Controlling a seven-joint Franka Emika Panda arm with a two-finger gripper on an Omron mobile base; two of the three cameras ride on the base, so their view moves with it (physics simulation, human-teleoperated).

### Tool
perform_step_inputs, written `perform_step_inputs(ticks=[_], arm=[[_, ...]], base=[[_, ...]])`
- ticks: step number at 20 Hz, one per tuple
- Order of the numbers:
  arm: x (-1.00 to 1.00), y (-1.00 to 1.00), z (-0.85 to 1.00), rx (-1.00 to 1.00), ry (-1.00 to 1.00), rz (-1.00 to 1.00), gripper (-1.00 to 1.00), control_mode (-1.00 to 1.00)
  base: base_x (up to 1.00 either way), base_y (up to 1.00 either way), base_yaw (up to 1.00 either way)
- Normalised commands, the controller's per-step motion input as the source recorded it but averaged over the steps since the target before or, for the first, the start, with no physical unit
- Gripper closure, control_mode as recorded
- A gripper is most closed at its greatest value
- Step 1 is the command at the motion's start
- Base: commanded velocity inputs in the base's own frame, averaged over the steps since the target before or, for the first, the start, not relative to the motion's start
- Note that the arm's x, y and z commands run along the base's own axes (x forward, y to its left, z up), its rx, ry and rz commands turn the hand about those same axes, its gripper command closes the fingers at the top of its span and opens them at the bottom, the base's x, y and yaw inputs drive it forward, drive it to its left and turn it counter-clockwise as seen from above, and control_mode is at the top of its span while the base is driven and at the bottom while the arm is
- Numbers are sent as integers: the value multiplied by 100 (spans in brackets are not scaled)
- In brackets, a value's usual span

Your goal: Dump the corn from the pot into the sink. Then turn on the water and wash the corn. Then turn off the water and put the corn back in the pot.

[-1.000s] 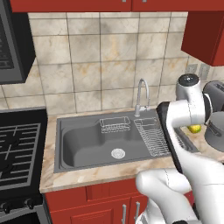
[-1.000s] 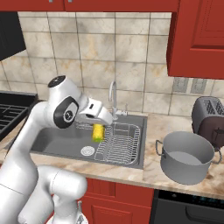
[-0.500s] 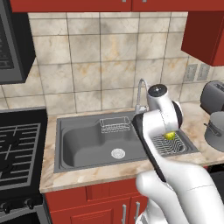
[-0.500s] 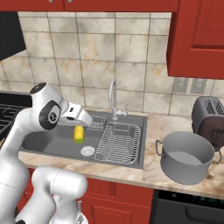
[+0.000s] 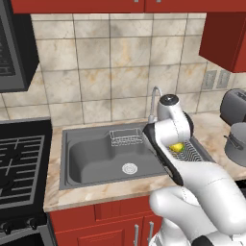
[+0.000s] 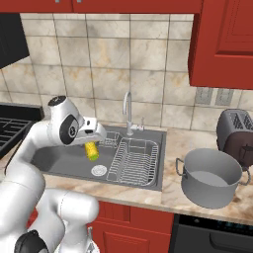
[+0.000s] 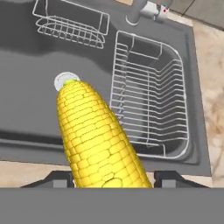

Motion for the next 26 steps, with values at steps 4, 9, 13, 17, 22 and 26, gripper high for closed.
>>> perform_step_inputs(ticks=[4,9,13,17,22,26], arm=[[4,8,-6,0,14,15,100,-100],[6,24,-3,0,9,21,100,-100],[0,14,-22,0,5,29,100,-100],[0,23,-21,0,6,26,100,-100],[1,30,-13,0,8,26,100,-100],[10,29,-14,0,14,20,100,-100]], base=[[0,0,0],[0,0,0],[0,0,0],[0,0,0],[0,0,0],[0,0,0]])
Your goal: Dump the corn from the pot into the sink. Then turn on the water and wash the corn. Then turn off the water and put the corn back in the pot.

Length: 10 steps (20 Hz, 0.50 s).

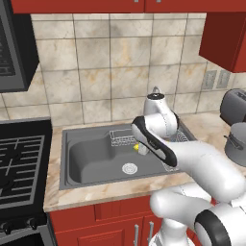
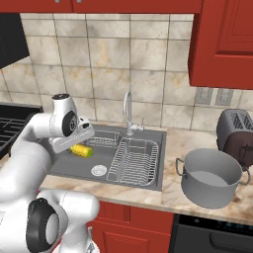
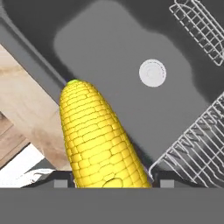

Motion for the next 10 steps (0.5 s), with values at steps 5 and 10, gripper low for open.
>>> perform_step_inputs(ticks=[5,10], arm=[[32,18,-26,0,23,24,100,-100],[40,1,-34,0,15,31,100,-100]], base=[[0,0,0],[0,0,0]])
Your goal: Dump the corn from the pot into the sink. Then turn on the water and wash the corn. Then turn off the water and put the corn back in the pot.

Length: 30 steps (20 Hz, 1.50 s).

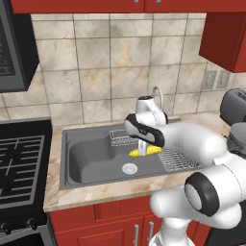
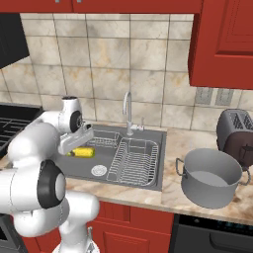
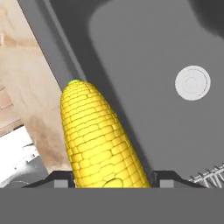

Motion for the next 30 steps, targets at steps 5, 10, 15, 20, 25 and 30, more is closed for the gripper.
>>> perform_step_inputs(ticks=[5,10,15,20,25,30], arm=[[22,8,-34,0,2,21,100,-100],[5,14,-25,0,-4,0,100,-100],[6,1,-37,0,-5,-7,100,-100],[21,-3,-39,0,-6,-1,100,-100],[31,-3,-33,0,-3,0,100,-100],[26,0,-32,0,0,0,100,-100]], base=[[0,0,0],[0,0,0],[0,0,0],[0,0,0],[0,0,0],[0,0,0]])
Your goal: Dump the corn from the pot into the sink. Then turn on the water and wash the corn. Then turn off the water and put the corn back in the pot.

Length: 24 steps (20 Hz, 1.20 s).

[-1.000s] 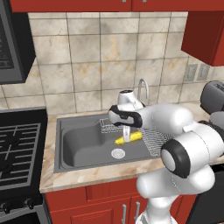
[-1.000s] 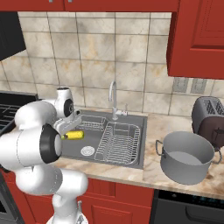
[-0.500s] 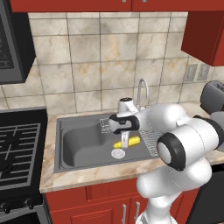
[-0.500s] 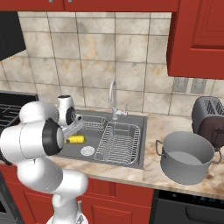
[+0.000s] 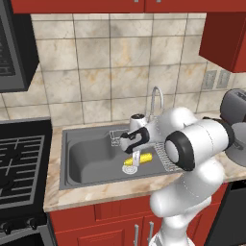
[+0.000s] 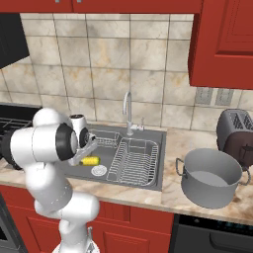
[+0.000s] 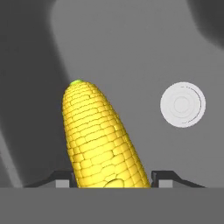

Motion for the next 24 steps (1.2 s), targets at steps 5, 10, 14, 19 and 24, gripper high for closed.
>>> perform_step_inputs(ticks=[5,10,14,19,24], arm=[[26,0,-31,0,0,0,100,-100],[32,0,-28,0,0,0,100,-100],[33,0,-28,0,0,0,100,-100],[32,0,-25,0,0,0,100,-100],[14,0,-37,0,0,0,100,-100]], base=[[0,0,0],[0,0,0],[0,0,0],[0,0,0],[0,0,0]])
